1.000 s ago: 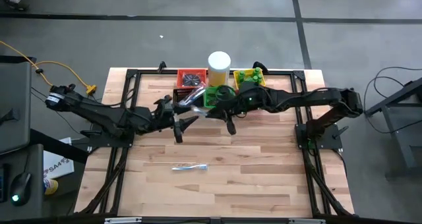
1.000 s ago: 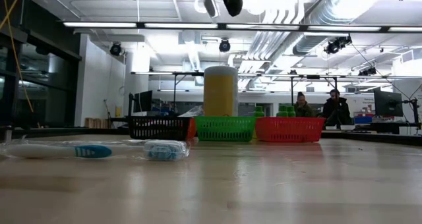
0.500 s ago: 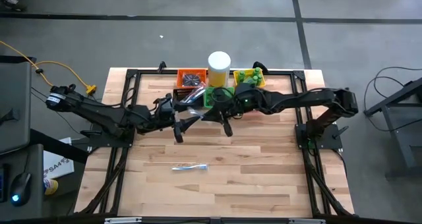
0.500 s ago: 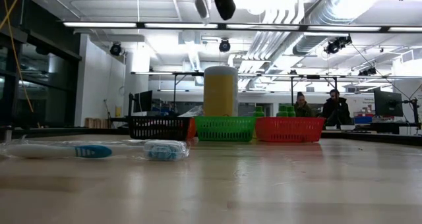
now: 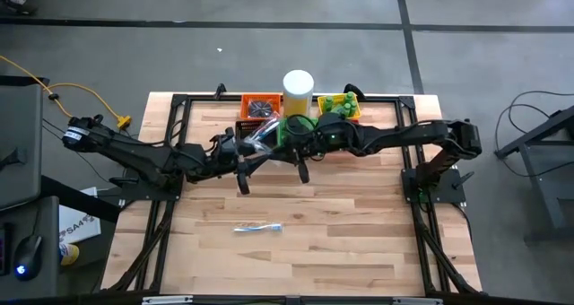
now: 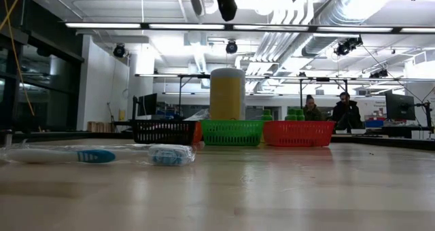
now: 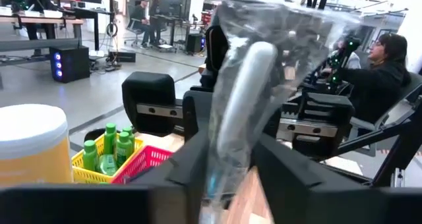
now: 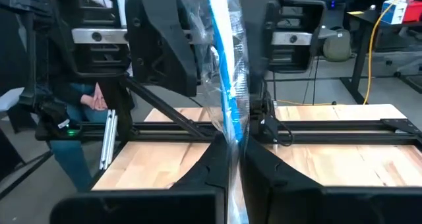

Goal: Pick & Place Travel size toiletries
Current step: Put the blue toothbrush into the black bin

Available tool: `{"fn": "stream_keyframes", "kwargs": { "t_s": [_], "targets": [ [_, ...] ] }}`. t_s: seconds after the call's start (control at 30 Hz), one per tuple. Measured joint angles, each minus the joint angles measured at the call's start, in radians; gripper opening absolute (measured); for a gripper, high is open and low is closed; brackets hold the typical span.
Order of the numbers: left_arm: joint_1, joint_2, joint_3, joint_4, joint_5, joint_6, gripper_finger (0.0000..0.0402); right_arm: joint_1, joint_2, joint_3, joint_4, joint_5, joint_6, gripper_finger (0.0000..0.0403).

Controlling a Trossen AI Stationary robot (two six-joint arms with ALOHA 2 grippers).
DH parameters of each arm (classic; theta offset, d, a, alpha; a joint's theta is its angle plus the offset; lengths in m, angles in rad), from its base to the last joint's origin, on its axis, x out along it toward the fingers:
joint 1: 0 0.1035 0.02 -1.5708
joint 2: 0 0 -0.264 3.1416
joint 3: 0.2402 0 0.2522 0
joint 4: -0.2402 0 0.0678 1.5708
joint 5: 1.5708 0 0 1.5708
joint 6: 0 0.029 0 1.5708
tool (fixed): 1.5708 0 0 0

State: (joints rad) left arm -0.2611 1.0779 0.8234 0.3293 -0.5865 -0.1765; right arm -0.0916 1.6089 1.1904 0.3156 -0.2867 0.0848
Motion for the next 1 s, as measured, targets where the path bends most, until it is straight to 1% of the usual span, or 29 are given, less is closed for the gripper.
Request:
{"fn": "stream_keyframes", "kwargs": {
  "t_s": [0.13, 0.17, 0.2, 0.27, 0.37, 0.43, 0.5, 0.63, 0.73, 0.8, 0.87, 0.93, 1.0],
  "targets": [
    [0.001, 0.0, 0.0, -0.008, -0.007, 0.001, 0.0042, 0.0, 0.0, 0.0, -0.004, -0.002, 0.001, 0.001],
    [0.001, 0.0, 0.0, -0.013, -0.007, 0.004, 0.0025, 0.0, 0.0, 0.0, -0.006, -0.002, 0.002, 0.001],
    [0.0, 0.0, 0.0, -0.017, -0.007, 0.004, 0.0019, 0.0, 0.0, 0.0, -0.007, -0.002, 0.002, 0.001],
    [0.0, 0.0, 0.0, -0.019, -0.007, 0.004, 0.0023, 0.0, 0.001, 0.0, -0.01, 0.003, 0.002, 0.0012],
    [0.001, 0.0, 0.0, -0.019, -0.009, 0.003, 0.0032, 0.0, 0.001, 0.0, -0.015, 0.026, 0.003, 0.0034],
    [0.001, 0.0, 0.0, -0.022, -0.018, 0.01, 0.0027, 0.001, 0.001, 0.0, -0.022, 0.039, 0.021, 0.0059],
    [0.0, 0.0, 0.0, -0.022, -0.031, 0.016, 0.0019, -0.001, 0.001, 0.0, -0.025, 0.049, 0.075, 0.0089],
    [0.005, -0.008, 0.0, -0.039, -0.08, 0.023, 0.0019, -0.025, -0.027, -0.001, -0.067, 0.053, 0.176, 0.0156],
    [0.035, -0.008, 0.0, -0.055, -0.092, 0.023, 0.0019, -0.047, -0.081, 0.0, -0.135, 0.056, 0.18, 0.0203],
    [0.066, -0.009, 0.0, -0.056, -0.094, 0.023, 0.0019, -0.058, -0.116, 0.0, -0.159, 0.059, 0.175, 0.0226],
    [0.116, -0.009, 0.016, -0.121, -0.093, 0.003, 0.0019, -0.07, -0.161, 0.0, -0.209, 0.077, 0.177, 0.0242],
    [0.173, -0.008, 0.054, -0.263, -0.093, -0.061, 0.0019, -0.08, -0.201, 0.0, -0.257, 0.113, 0.174, 0.0251],
    [0.243, 0.005, 0.104, -0.409, -0.072, -0.129, 0.0019, -0.081, -0.242, 0.0, -0.302, 0.156, 0.173, 0.0255]
  ]
}}
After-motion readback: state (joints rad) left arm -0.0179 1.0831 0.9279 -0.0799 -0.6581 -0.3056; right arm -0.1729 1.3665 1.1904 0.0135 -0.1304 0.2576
